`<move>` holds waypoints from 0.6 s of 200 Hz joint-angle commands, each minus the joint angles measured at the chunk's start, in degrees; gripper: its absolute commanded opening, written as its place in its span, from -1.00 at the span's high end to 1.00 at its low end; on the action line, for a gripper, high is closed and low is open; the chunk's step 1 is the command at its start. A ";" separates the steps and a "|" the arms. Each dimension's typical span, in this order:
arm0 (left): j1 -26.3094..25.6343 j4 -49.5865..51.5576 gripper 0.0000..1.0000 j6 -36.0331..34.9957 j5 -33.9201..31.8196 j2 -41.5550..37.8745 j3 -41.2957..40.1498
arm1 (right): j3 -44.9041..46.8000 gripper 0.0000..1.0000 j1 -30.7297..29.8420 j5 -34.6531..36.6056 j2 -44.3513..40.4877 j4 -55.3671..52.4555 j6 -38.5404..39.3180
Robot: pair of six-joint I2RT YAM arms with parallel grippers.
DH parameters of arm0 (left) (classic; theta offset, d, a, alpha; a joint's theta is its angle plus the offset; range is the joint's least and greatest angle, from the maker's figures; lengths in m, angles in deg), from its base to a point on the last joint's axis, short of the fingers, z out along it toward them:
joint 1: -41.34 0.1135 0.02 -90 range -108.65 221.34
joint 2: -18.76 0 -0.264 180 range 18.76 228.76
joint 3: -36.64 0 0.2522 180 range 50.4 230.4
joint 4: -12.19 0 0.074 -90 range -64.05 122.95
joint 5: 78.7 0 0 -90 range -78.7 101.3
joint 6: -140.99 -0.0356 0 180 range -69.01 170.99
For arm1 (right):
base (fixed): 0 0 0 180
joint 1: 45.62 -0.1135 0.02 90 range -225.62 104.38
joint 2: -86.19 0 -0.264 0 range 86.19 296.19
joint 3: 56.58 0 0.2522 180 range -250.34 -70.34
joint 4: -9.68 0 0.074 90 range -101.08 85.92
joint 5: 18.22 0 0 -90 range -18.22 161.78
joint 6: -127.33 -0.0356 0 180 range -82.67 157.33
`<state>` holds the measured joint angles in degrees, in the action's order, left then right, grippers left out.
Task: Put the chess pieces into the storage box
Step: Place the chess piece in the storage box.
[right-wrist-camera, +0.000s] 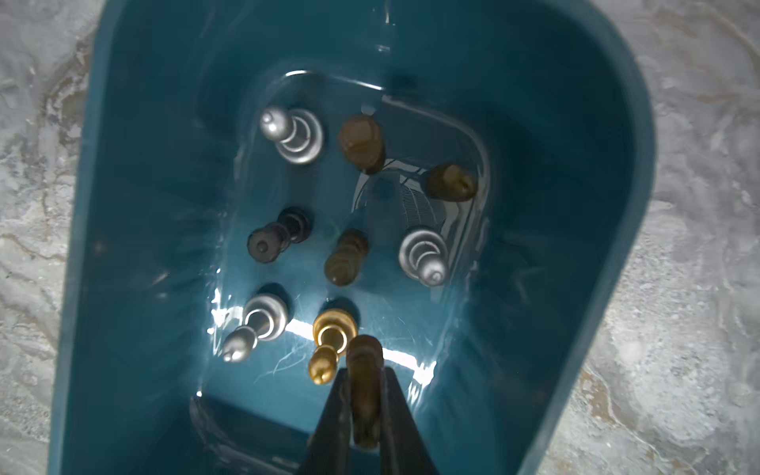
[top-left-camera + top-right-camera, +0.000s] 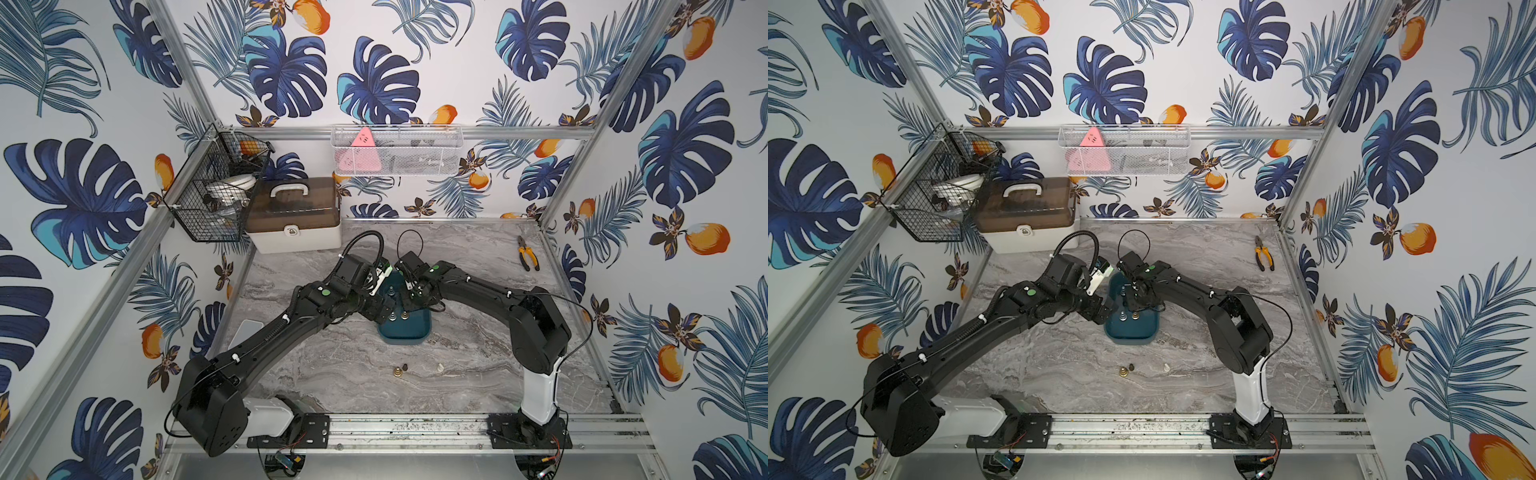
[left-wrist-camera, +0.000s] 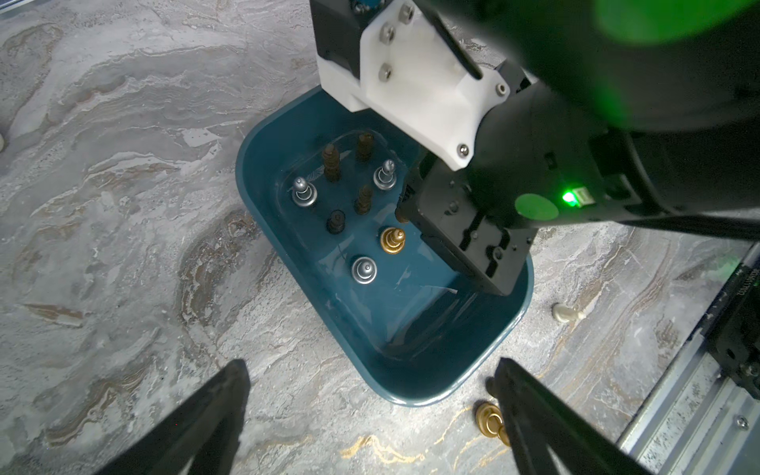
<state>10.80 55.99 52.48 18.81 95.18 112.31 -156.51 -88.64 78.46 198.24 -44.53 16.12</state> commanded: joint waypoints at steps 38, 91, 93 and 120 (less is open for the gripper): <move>0.21 -0.44 -0.92 -0.35 0.75 0.45 0.26 | -1.00 0.77 0.49 2.02 1.86 -1.51 -0.08; 0.25 -0.27 -0.92 -0.37 0.64 0.74 0.40 | -1.37 0.76 0.57 2.50 3.66 -1.14 0.64; 0.23 -0.25 -0.92 -0.43 0.66 0.68 0.38 | -1.30 0.76 0.57 2.47 3.69 -1.09 0.71; 0.24 -0.27 -0.92 -0.45 0.58 0.75 0.27 | -1.42 0.76 0.58 2.81 3.78 -0.98 0.91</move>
<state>10.95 55.99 52.48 19.02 95.86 112.31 -157.38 -88.03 80.27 201.91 -44.98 16.36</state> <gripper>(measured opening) 0.959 0.141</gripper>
